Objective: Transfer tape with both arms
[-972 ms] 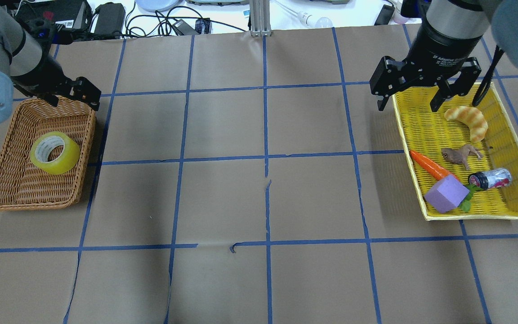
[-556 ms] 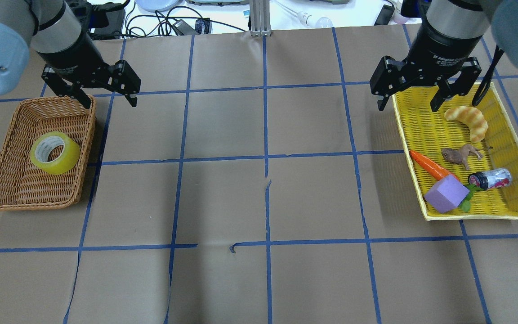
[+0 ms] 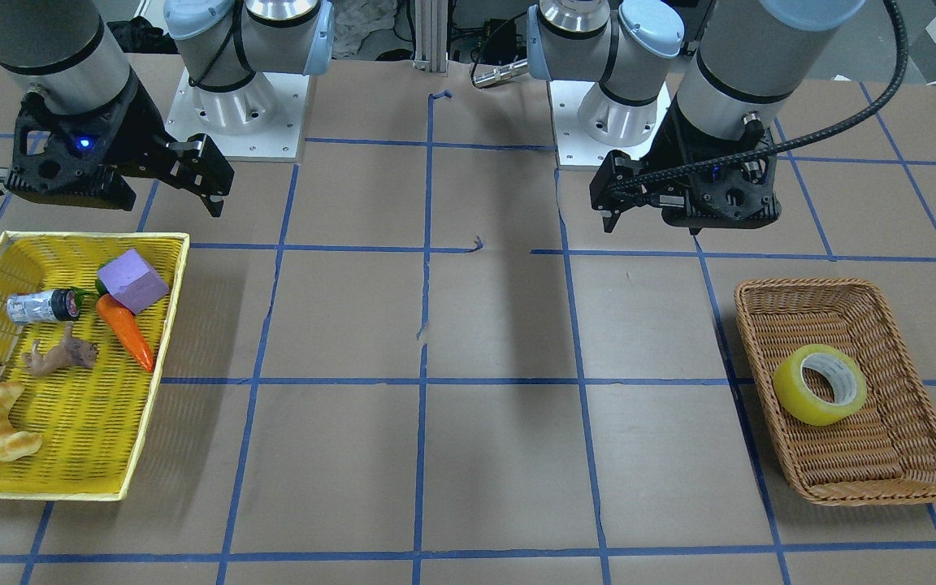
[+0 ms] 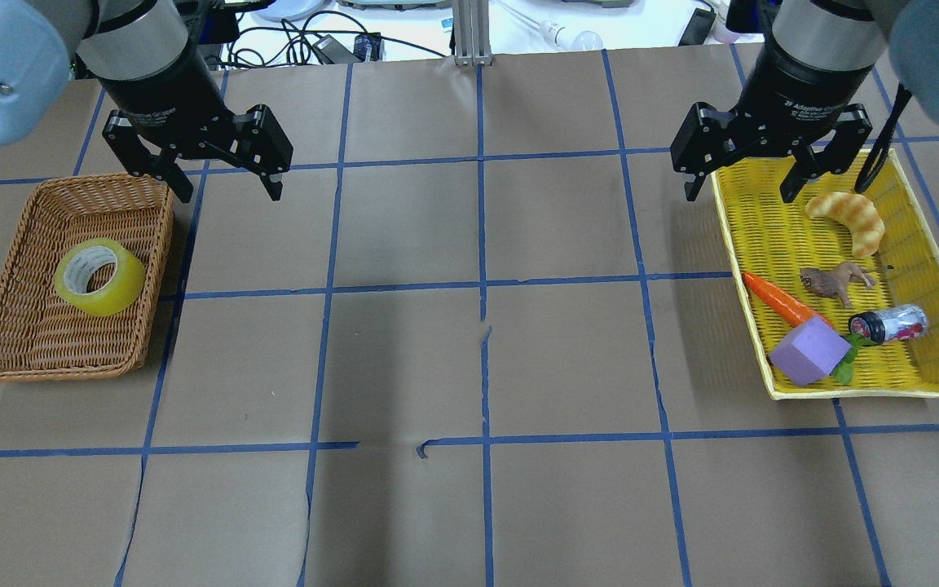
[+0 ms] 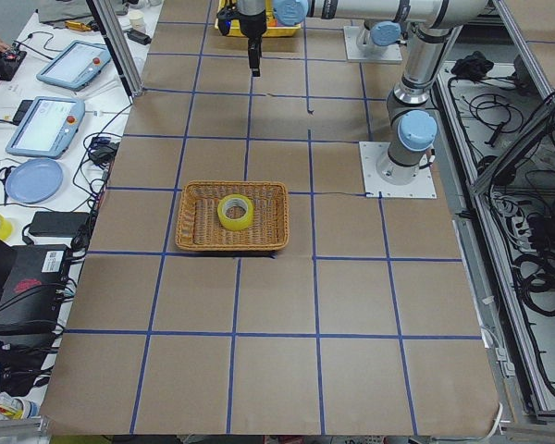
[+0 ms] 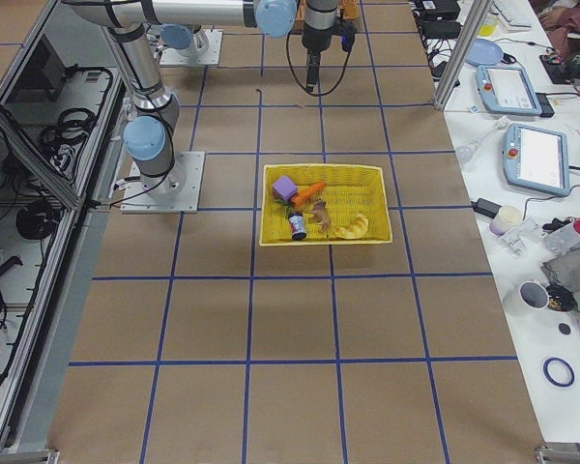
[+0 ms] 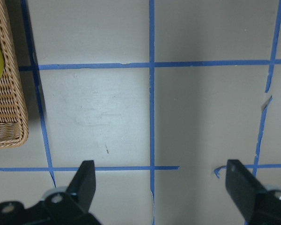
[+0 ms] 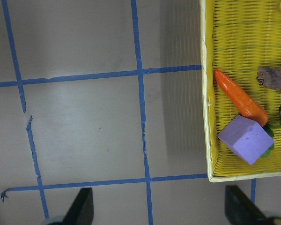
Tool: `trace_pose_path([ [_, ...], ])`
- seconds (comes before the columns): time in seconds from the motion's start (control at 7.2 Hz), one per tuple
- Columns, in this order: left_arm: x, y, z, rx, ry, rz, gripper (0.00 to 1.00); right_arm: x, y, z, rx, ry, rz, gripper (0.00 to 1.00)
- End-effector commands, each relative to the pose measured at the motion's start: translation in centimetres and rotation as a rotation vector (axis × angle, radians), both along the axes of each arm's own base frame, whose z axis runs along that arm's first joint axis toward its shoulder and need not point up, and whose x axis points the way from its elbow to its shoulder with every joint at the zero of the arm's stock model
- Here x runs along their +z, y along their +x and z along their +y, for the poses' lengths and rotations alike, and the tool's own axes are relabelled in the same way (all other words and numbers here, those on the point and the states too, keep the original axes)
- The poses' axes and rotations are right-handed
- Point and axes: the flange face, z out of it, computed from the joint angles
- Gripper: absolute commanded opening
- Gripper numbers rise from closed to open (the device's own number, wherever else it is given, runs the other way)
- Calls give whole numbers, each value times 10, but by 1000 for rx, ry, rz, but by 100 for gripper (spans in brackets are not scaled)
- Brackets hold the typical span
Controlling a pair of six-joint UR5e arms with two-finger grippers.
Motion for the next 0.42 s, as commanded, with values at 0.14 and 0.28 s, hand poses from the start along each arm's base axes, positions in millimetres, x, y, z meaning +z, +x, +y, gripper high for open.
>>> trace_pose_path([
  [0.14,0,-1,0,-12,5,6,100,0,0,-1,0,-4,-2,100],
  [0.28,0,-1,0,-12,5,7,100,0,0,-1,0,-4,-2,100],
])
